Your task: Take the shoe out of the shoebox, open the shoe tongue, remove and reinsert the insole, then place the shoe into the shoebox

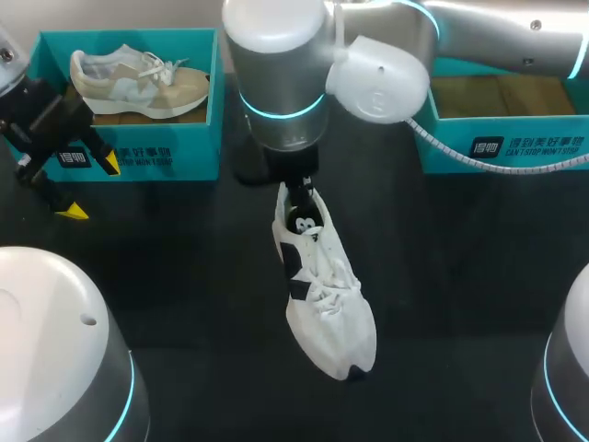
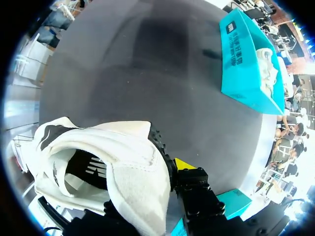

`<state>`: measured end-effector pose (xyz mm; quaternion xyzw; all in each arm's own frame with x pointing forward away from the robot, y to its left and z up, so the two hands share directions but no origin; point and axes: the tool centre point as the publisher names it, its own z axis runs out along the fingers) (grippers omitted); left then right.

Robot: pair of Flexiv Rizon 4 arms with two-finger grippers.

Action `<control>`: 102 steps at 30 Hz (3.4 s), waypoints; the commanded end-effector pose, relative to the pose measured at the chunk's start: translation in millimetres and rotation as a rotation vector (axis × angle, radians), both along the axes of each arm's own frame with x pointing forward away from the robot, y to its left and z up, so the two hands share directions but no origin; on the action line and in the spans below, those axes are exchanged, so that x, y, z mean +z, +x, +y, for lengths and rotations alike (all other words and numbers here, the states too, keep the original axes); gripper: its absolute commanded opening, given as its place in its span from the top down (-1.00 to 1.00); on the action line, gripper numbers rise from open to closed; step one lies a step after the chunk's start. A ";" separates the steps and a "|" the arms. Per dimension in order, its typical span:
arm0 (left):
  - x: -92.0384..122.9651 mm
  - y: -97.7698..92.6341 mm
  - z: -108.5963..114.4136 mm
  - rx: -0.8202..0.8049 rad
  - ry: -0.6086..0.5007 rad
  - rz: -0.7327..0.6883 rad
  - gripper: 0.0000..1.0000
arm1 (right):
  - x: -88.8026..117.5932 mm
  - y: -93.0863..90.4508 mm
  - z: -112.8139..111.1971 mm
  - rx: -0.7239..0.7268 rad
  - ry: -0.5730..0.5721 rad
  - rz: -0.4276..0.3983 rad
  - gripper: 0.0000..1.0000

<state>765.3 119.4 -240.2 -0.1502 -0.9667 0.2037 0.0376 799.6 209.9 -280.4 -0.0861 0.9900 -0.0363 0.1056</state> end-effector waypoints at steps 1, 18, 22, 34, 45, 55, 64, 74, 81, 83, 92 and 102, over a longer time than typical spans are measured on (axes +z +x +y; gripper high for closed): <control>0.2 -0.8 0.7 0.000 0.001 -0.001 -1.00 | 1.1 -0.7 -2.6 0.001 0.004 0.001 1.00; 0.2 -0.8 0.7 0.000 0.001 -0.001 -1.00 | 85.9 82.9 -110.0 -0.072 -0.134 -0.057 1.00; 0.2 -0.8 0.7 0.000 0.001 -0.001 -1.00 | 101.3 106.7 -137.7 -0.079 -0.153 -0.069 1.00; 0.2 -0.8 0.7 0.000 0.001 -0.001 -1.00 | 101.4 113.6 -144.8 -0.093 -0.156 -0.063 1.00; 0.2 -0.8 0.7 0.000 0.001 -0.001 -1.00 | 133.3 171.2 -215.0 -0.212 -0.237 -0.110 1.00; 0.2 -0.8 0.7 0.000 0.001 -0.001 -1.00 | 159.5 234.0 -284.0 -0.313 -0.247 -0.153 1.00; 0.2 -0.8 0.7 0.000 0.001 -0.001 -1.00 | 161.2 251.7 -303.0 -0.319 -0.198 -0.130 1.00; 0.2 -0.8 0.7 0.000 0.001 -0.001 -1.00 | 161.2 251.7 -303.0 -0.319 -0.198 -0.130 1.00; 0.2 -0.8 0.7 0.000 0.001 -0.001 -1.00 | 190.0 318.4 -349.7 -0.427 -0.211 -0.184 1.00; 0.2 -0.8 0.7 0.000 0.001 -0.001 -1.00 | 195.2 330.2 -363.9 -0.433 -0.203 -0.185 1.00; 0.2 -0.8 0.7 0.000 0.001 -0.001 -1.00 | 207.0 369.7 -416.5 -0.375 -0.052 -0.129 1.00; 0.2 -0.8 0.7 0.000 0.001 -0.001 -1.00 | 196.5 383.8 -430.2 -0.322 0.012 -0.096 1.00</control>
